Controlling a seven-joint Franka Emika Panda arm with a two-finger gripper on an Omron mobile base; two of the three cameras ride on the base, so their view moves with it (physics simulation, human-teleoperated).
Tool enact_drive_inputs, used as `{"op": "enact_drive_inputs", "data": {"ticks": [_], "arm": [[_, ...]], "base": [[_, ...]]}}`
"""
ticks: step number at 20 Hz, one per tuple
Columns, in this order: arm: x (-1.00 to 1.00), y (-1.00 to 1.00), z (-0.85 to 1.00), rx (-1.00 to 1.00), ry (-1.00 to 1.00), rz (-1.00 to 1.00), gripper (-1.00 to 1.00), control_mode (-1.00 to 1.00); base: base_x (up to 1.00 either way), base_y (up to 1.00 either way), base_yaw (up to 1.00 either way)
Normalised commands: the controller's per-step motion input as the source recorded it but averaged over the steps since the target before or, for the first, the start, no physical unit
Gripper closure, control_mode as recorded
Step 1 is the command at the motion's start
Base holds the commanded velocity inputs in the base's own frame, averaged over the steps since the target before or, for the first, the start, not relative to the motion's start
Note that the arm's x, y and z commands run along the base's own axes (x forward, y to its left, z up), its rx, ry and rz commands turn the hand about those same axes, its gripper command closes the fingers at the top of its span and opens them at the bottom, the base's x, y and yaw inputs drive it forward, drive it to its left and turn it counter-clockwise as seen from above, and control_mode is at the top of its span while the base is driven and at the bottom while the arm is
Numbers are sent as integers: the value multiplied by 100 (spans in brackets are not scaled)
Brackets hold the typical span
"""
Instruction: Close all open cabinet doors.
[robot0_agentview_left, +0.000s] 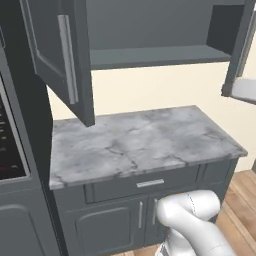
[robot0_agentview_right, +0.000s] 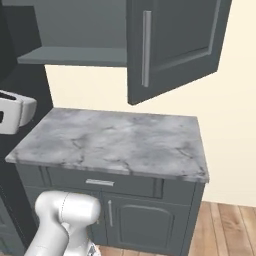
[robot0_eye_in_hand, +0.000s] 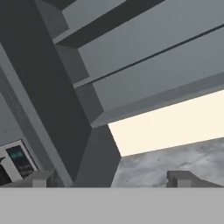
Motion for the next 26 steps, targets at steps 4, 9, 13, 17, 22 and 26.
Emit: {"op": "enact_drive_inputs", "data": {"ticks": [4, 9, 13, 17, 22, 26], "arm": [[0, 0, 0, 0, 0, 0, -100, 100], [0, 0, 0, 0, 0, 0, -100, 100], [0, 0, 0, 0, 0, 0, -100, 100], [0, 0, 0, 0, 0, 0, -100, 100], [0, 0, 0, 0, 0, 0, -100, 100], [0, 0, 0, 0, 0, 0, -100, 100]], "base": [[59, 45, -13], [-8, 0, 0], [-68, 0, -2], [-14, 0, 0], [0, 0, 0], [0, 0, 0]]}}
